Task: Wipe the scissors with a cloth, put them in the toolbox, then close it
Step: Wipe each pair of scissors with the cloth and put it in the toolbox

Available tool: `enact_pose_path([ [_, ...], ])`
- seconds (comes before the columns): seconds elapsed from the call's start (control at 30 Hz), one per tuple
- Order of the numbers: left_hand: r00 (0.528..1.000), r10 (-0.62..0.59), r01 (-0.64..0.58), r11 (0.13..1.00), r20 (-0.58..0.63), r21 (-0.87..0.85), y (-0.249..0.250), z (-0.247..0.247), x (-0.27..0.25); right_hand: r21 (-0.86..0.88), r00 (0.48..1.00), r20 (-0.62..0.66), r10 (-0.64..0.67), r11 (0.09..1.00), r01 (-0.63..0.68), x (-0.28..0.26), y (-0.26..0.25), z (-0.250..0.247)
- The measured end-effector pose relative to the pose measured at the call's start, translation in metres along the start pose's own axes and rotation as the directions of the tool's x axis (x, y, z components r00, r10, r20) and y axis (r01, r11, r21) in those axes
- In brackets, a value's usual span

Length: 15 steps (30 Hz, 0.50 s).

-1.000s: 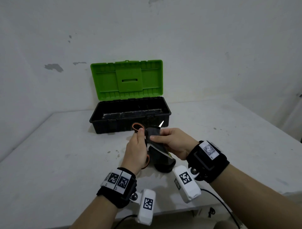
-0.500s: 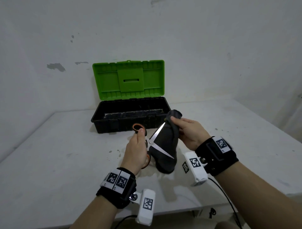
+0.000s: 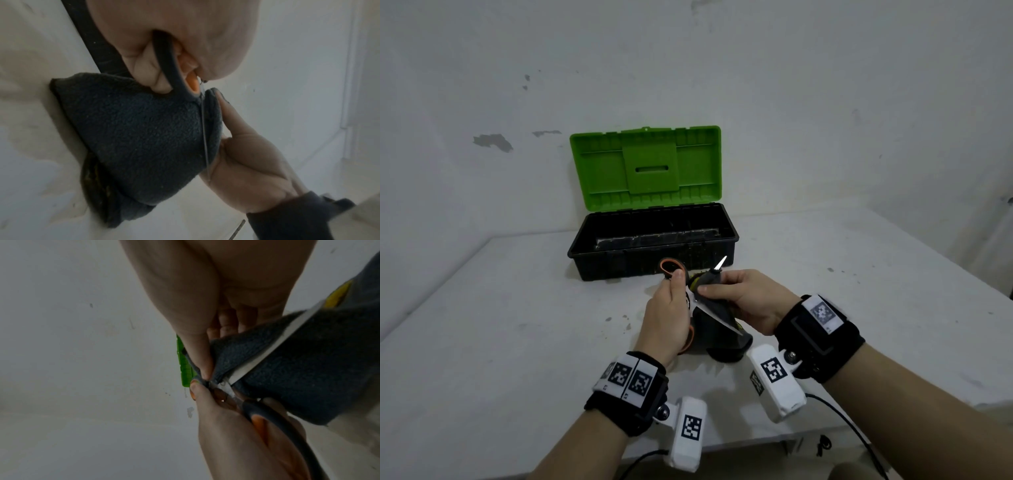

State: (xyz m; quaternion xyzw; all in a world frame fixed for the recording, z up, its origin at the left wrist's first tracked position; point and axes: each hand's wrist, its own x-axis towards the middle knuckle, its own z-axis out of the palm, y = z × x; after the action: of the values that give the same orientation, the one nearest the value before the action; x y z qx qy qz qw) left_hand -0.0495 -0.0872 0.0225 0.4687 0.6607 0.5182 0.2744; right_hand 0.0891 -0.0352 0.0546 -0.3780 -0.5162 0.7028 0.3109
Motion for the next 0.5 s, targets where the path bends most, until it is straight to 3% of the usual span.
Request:
enact_pose_path([
  [0.27, 0.999, -0.035, 0.038, 0.997, 0.032, -0.074, 0.000, -0.001, 0.000, 0.125, 0.994, -0.105, -0.024, 0.991, 0.037, 0.001, -0.010, -0.005],
  [0.5, 0.998, -0.052, 0.059, 0.980, 0.044, -0.190, 0.000, -0.003, 0.005, 0.125, 0.989, -0.138, -0.051, 0.990, 0.069, 0.001, -0.012, -0.004],
])
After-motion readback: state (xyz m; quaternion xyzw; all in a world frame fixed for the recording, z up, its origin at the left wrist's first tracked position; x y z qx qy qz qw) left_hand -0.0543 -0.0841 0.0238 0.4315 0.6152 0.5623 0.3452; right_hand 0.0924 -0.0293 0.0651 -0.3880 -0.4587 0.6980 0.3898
